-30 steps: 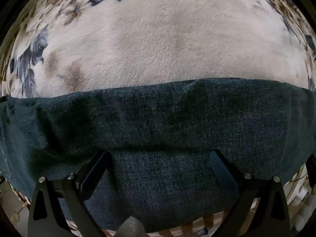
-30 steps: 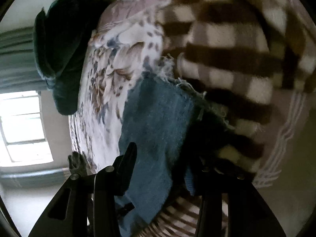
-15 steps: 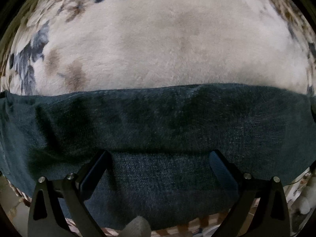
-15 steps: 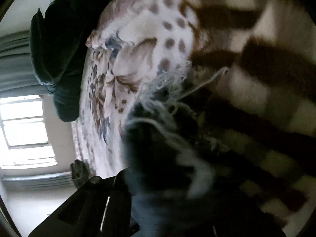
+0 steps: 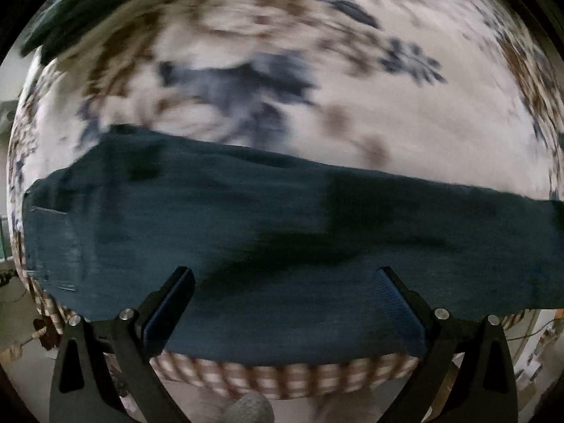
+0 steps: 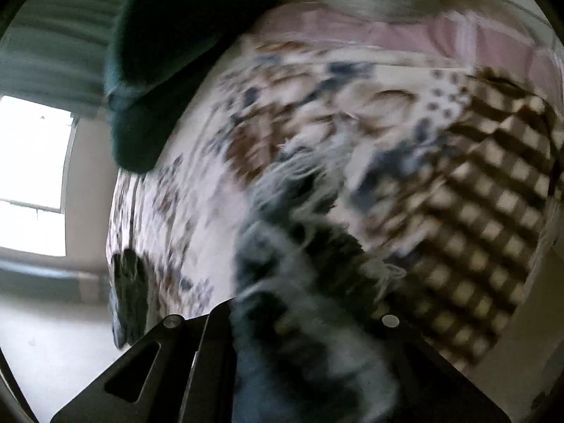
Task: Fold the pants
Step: 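Grasp the folded jeans edge with both grippers and fold it once more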
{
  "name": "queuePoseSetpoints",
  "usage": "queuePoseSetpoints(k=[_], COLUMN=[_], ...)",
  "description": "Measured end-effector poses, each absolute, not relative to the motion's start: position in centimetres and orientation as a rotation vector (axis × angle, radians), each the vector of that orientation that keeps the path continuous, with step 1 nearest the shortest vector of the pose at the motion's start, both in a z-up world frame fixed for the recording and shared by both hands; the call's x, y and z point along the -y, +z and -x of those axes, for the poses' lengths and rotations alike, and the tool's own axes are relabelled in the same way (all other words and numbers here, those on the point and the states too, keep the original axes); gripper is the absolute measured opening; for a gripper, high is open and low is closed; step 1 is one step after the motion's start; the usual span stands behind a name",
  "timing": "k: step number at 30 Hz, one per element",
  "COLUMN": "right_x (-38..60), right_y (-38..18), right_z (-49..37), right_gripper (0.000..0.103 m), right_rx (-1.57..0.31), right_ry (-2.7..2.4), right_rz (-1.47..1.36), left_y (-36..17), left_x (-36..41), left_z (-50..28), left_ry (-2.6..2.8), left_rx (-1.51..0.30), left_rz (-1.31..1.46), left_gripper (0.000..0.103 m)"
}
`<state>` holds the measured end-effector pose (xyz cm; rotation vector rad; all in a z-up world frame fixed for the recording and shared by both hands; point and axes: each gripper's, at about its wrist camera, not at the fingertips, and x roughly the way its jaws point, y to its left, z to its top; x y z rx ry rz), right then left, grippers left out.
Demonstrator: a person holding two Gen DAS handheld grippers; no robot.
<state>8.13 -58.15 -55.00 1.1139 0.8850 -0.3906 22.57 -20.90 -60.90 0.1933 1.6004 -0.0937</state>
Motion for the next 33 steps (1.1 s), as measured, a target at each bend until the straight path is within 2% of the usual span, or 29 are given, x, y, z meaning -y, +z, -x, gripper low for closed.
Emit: queuePoseSetpoints(k=[4,11,19,22,24,26,28,29,31,33], right_x=[51.0,39.2,24.1,17.4,14.2,12.3,11.8,11.9,12.5,14.5], right_y=[-53.1,-53.6,-56.4,-59.1,-61.1,-64.0,-64.8,-64.3,-63.0,-60.9], right_z=[-10.2,-11.4,-14.7,-16.7,-17.8,-18.9,-19.2,-19.3,-18.9,-17.7], right_gripper=[0.008,0.008,0.008,0.009,0.015,0.032,0.040,0.054,0.070,0.070], right_rx=[-0.930,-0.984,-1.077,-1.158,-1.228,-1.345,-1.393,-1.399,-1.395,-1.361], right_ry=[-0.363,-0.323,-0.191,-0.121,-0.122,-0.119,-0.078,-0.036,0.056,0.083], right_rz=[-0.996,-0.901,-0.765,-0.668,-0.581,-0.548,-0.580,-0.608,-0.691,-0.783], left_y=[-59.7,-58.7,-57.9,-57.9,-57.6,-57.7,-57.4,-57.1,-56.8,-56.7], left_x=[16.5,8.1,-3.3,-7.3,-9.3,-11.6,-12.5,-12.5,-12.4,-11.6], left_z=[-23.1,-23.0,-23.3,-23.4,-23.5,-24.2,-24.6,-24.6,-24.8,-25.4], left_ry=[-0.082,-0.066,0.014,0.083,0.120,0.150,0.157,0.152,0.117,0.054], left_rx=[-1.569,-1.527,-1.501,-1.500,-1.495,-1.486,-1.480,-1.480,-1.486,-1.499], left_rz=[-0.165,-0.125,-0.073,-0.042,-0.011,0.027,0.067,0.087,0.157,0.243], left_gripper=[0.103,0.103,0.103,0.103,0.103,0.103,0.103,0.103,0.103,0.103])
